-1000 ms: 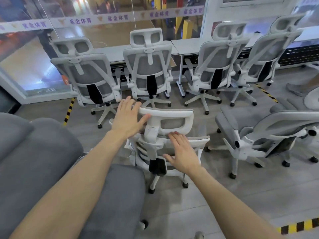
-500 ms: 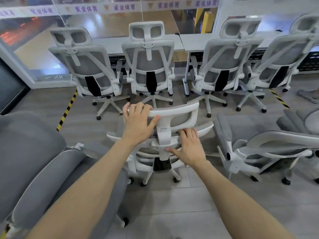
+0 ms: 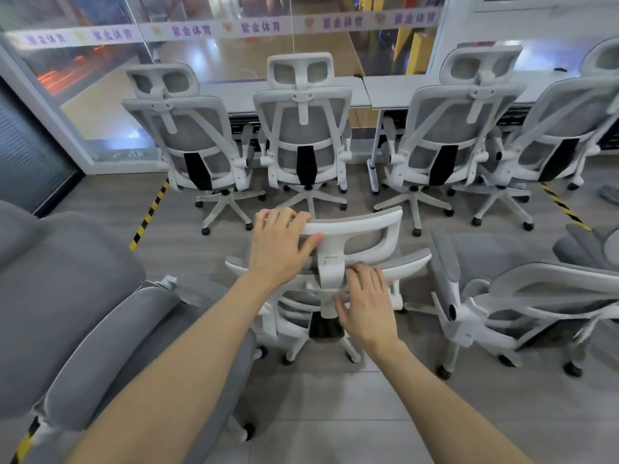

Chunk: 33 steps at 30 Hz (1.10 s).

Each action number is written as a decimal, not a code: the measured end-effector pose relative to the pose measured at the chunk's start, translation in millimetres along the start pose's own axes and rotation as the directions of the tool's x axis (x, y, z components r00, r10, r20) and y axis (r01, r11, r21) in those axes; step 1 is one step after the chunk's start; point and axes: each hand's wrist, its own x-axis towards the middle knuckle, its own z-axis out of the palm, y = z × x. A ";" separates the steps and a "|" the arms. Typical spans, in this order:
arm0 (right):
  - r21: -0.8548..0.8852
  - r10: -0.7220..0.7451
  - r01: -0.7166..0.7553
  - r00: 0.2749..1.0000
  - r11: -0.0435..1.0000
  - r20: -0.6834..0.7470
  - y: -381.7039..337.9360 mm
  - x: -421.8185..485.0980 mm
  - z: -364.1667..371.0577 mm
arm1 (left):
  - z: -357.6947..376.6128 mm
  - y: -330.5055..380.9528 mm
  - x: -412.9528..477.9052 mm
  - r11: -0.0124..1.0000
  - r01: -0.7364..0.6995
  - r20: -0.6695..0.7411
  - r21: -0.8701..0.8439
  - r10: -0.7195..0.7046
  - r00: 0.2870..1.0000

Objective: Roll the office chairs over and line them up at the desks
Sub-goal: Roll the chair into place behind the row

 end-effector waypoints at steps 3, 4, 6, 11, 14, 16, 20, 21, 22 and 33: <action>0.075 0.081 -0.074 0.993 0.994 -0.082 -27.3 -14.4 6.1 | -17.6 -15.0 -3.1 0.992 -0.036 0.021 -0.124 0.039 0.999; 0.092 0.114 -0.105 0.988 0.990 -0.105 -35.5 -17.8 7.5 | -26.1 -25.1 -8.3 0.986 -0.035 0.013 -0.161 0.038 0.999; 0.063 0.112 -0.103 0.979 0.993 -0.169 -58.1 -24.1 12.8 | -44.4 -55.1 -27.1 0.980 -0.002 0.006 -0.198 0.004 1.000; 0.153 -0.032 0.041 0.998 0.987 -0.056 -177.7 -24.3 55.2 | -81.8 -194.1 -111.7 0.975 0.203 0.136 -0.089 -0.190 0.972; 0.179 -0.084 0.049 0.978 0.983 0.193 -273.2 -15.4 93.3 | -110.9 -296.8 -178.8 0.947 0.322 0.216 0.012 -0.317 0.923; 0.200 -0.098 0.035 0.946 0.979 0.310 -339.3 -8.5 113.6 | -135.6 -362.9 -217.3 0.927 0.369 0.229 0.070 -0.375 0.898; 0.238 -0.155 0.051 0.883 0.970 0.442 -447.0 3.4 141.8 | -187.1 -469.8 -269.3 0.897 0.394 0.154 0.201 -0.426 0.891; 0.244 -0.165 0.055 0.874 0.968 0.458 -467.5 6.7 146.5 | -198.9 -488.6 -274.4 0.895 0.379 0.134 0.236 -0.416 0.900; 0.246 -0.172 0.058 0.864 0.967 0.474 -485.7 10.4 151.2 | -209.4 -505.4 -275.6 0.895 0.360 0.117 0.265 -0.401 0.909; 0.311 -0.240 0.071 0.800 0.948 0.550 -586.2 56.6 204.0 | -259.2 -610.5 -223.9 0.806 0.495 0.112 0.326 -0.553 0.826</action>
